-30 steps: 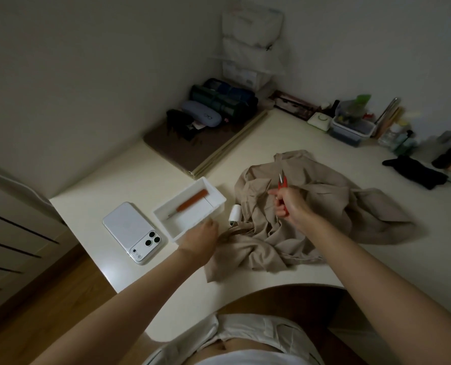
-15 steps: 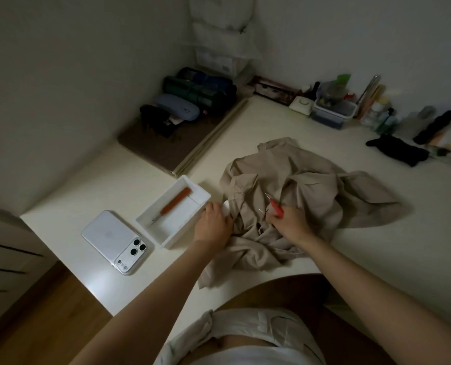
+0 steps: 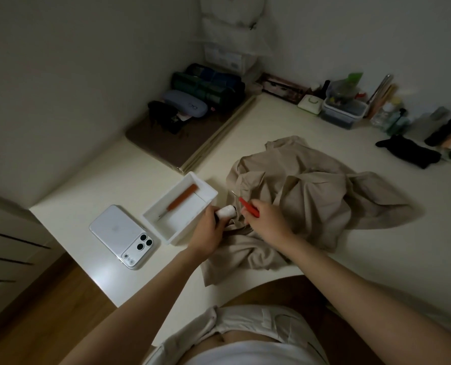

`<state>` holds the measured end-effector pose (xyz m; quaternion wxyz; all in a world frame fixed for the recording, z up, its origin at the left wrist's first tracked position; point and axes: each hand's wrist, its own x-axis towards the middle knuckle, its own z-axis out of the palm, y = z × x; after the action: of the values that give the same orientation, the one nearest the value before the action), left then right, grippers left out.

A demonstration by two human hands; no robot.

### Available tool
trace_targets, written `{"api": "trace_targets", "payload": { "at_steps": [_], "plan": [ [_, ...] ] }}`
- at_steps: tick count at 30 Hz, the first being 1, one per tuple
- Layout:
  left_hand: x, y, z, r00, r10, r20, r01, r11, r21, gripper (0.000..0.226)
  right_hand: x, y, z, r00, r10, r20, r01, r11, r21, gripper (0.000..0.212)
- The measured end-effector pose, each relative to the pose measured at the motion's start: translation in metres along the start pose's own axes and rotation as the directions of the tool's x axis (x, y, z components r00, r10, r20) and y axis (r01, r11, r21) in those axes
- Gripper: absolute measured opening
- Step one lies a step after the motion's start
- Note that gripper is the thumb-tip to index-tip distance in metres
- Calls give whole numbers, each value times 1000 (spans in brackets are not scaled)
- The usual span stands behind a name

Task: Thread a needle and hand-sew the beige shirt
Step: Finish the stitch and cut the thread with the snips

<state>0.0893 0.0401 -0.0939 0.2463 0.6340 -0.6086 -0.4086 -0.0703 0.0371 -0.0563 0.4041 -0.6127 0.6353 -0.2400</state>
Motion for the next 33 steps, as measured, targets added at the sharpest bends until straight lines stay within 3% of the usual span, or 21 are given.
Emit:
{"api": "trace_targets", "payload": {
  "at_steps": [4,14,26,33],
  "plan": [
    [-3,-2,2,999,-30,-23,27,996,-89,18,0,4,8,996,67,63,-65,997,-29,14],
    [-6,-1,-4,996,-89,-23,81,970,-229,24,2,-1,22,994,105,11,-105,994,-10,12],
    [-10,9,-9,991,-108,-83,86,969,-232,29,-10,1,16,993,112,44,-117,983,143,15],
    [-11,14,-4,992,-44,-119,17,975,-220,32,-9,-7,15,997,67,-31,-60,978,198,13]
  ]
}}
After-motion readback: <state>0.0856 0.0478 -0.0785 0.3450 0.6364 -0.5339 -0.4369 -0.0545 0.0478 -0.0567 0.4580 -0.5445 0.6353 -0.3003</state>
